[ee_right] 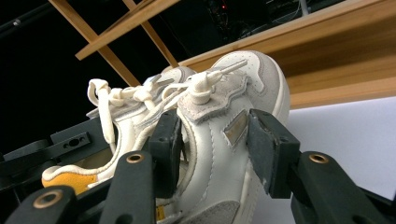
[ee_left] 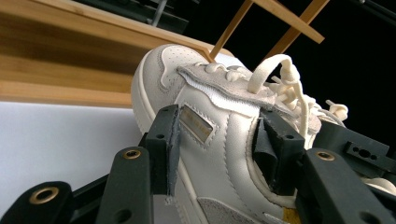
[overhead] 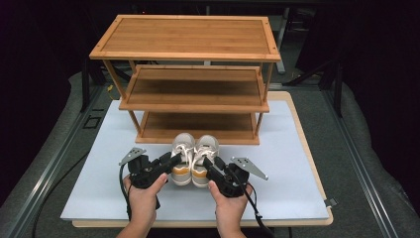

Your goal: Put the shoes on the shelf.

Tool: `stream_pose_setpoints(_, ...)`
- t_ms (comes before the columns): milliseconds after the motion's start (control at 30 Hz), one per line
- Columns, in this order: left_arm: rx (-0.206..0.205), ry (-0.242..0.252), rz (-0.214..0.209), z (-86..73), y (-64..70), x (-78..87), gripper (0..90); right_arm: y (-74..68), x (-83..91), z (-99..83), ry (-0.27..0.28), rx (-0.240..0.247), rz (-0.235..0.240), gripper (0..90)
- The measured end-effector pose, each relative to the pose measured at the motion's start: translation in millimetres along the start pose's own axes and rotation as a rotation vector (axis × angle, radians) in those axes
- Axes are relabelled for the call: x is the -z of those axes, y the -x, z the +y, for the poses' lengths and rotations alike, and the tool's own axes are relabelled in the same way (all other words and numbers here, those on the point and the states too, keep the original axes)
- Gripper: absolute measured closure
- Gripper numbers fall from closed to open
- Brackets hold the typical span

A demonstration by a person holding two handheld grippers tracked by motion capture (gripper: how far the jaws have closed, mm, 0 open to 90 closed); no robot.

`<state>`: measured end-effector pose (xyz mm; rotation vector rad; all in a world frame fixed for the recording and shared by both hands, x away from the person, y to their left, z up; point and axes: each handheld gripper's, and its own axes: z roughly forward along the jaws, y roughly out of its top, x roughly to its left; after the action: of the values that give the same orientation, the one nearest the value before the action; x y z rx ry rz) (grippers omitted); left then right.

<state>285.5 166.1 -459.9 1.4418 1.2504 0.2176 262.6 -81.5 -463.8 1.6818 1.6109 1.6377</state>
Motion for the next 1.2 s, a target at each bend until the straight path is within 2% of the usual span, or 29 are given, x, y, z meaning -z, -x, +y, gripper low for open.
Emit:
stream_pose_setpoints(33,-0.003,0.002,0.001,1.2,1.0,0.7,53.8,-0.7,-0.1,0.7,0.01,-0.003,0.009,55.7)
stream_pose_setpoints(67,-0.007,0.003,-0.001,2.6,1.9,1.5,53.8,-1.7,1.6,2.2,0.001,0.002,-0.004,55.7)
stream_pose_setpoints(100,-0.005,0.004,-0.001,3.3,2.6,2.0,53.8,-2.5,1.4,3.5,0.015,0.0,0.01,55.7)
stream_pose_setpoints(133,-0.005,0.005,-0.003,4.1,3.3,2.6,53.8,-3.0,3.1,4.7,0.002,0.003,-0.001,55.7)
stream_pose_setpoints(167,-0.008,0.005,-0.004,4.7,3.4,3.0,53.8,-3.0,2.5,5.5,0.016,-0.001,0.012,55.7)
stream_pose_setpoints(200,-0.005,0.005,-0.009,5.6,3.8,3.5,53.9,-3.5,4.2,6.7,0.0,0.001,0.001,55.6)
stream_pose_setpoints(300,0.001,0.007,-0.012,7.5,4.9,4.5,53.9,-4.5,5.4,9.5,0.007,0.002,0.01,55.7)
stream_pose_setpoints(433,-0.014,0.014,-0.012,11.7,8.1,6.4,53.9,-7.3,6.8,12.4,0.022,0.003,0.019,55.7)
stream_pose_setpoints(467,-0.015,0.016,-0.015,13.6,9.2,6.8,53.9,-8.0,8.4,13.5,0.01,0.009,0.006,55.7)
stream_pose_setpoints(533,-0.022,0.018,-0.014,16.6,11.5,7.5,53.9,-9.2,8.6,15.6,0.027,0.008,0.021,55.7)
stream_pose_setpoints(567,-0.026,0.018,-0.016,17.8,12.1,7.7,53.9,-10.3,10.3,17.5,0.02,0.012,0.006,55.7)
stream_pose_setpoints(600,-0.028,0.019,-0.015,19.8,13.3,7.9,53.9,-10.7,10.1,18.5,0.028,0.012,0.016,55.7)
stream_pose_setpoints(633,-0.03,0.021,-0.017,20.9,13.9,7.7,53.9,-11.6,11.1,20.4,0.026,0.015,0.006,55.7)
stream_pose_setpoints(667,-0.029,0.021,-0.018,22.7,15.0,7.8,53.9,-11.6,10.1,21.1,0.04,0.013,0.032,55.7)
stream_pose_setpoints(700,-0.031,0.023,-0.017,23.7,15.4,7.8,53.8,-12.6,12.8,23.7,0.013,0.02,0.011,55.7)
stream_pose_setpoints(800,-0.024,0.021,-0.024,27.2,16.5,8.2,53.9,-13.7,11.9,27.3,0.039,0.018,0.02,55.6)
stream_pose_setpoints(833,-0.02,0.021,-0.025,28.2,16.6,8.4,53.9,-14.3,13.2,29.0,0.025,0.02,0.002,55.7)
stream_pose_setpoints(900,-0.013,0.023,-0.029,30.6,16.5,8.4,53.8,-15.0,11.3,31.6,0.04,0.022,0.024,55.7)
stream_pose_setpoints(933,-0.014,0.024,-0.031,31.5,16.3,8.5,53.9,-15.7,12.3,33.1,0.025,0.026,0.015,55.7)
stream_pose_setpoints(967,-0.015,0.025,-0.029,32.3,16.4,8.7,53.8,-16.0,10.9,33.5,0.043,0.023,0.03,55.7)
stream_pose_setpoints(1067,-0.01,0.029,-0.034,36.4,16.6,8.9,53.9,-18.2,11.2,37.3,0.03,0.031,0.01,55.6)
stream_pose_setpoints(1200,-0.012,0.034,-0.038,41.6,17.9,10.3,53.9,-20.9,10.9,42.6,0.045,0.031,0.025,55.6)
